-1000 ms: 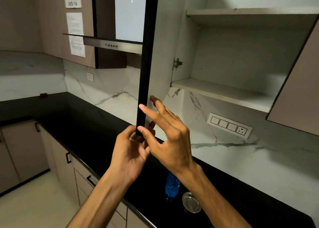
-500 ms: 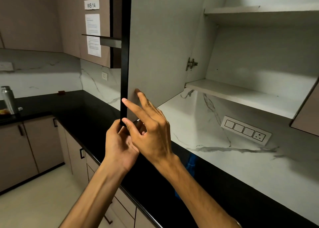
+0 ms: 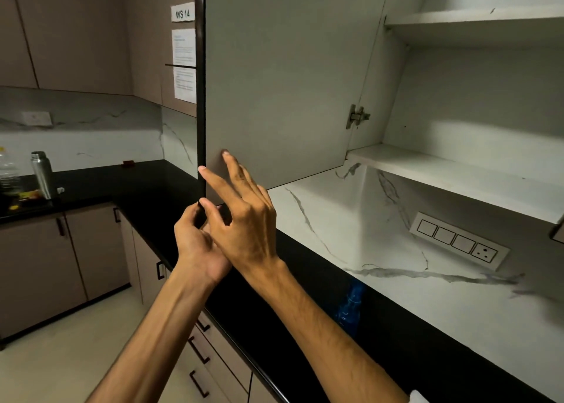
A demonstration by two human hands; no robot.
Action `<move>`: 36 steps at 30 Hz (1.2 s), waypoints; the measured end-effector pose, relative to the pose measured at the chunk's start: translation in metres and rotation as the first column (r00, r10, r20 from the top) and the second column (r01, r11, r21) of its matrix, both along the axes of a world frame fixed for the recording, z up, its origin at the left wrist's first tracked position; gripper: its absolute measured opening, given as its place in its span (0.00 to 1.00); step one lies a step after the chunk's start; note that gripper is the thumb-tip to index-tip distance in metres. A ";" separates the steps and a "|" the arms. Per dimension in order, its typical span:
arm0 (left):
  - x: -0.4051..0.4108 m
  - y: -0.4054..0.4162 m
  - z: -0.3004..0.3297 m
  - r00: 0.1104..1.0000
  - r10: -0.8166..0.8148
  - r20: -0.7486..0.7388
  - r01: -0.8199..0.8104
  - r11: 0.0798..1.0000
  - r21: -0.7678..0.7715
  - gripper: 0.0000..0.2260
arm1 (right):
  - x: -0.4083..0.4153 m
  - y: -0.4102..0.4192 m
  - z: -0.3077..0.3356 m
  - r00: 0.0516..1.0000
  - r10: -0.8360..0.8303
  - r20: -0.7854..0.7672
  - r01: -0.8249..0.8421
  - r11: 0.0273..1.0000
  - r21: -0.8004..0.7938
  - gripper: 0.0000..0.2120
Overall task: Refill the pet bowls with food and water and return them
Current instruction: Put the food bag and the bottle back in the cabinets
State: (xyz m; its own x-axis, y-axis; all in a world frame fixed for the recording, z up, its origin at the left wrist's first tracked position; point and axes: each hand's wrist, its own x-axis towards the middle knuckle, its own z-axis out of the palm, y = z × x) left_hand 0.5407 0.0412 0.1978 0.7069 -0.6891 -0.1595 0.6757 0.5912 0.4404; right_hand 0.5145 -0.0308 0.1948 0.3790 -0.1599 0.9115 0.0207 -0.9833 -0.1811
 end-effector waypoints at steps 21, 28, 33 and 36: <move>0.010 -0.023 -0.026 0.999 -0.033 -0.040 0.033 0.999 0.009 0.19 | -0.016 -0.024 -0.017 1.000 0.010 -0.008 -0.009 0.991 0.130 0.24; -0.007 -0.058 -0.061 0.989 -0.123 0.084 0.107 0.979 0.175 0.19 | -0.062 -0.066 -0.051 0.993 -0.095 -0.072 0.113 0.946 0.305 0.24; -0.022 -0.085 -0.091 0.969 -0.200 0.147 0.147 0.939 0.313 0.19 | -0.097 -0.096 -0.083 0.978 -0.173 -0.117 0.206 0.894 0.399 0.23; -0.031 -0.101 -0.114 0.956 -0.252 0.149 0.178 0.905 0.387 0.19 | -0.116 -0.114 -0.106 0.959 -0.233 -0.161 0.281 0.854 0.438 0.23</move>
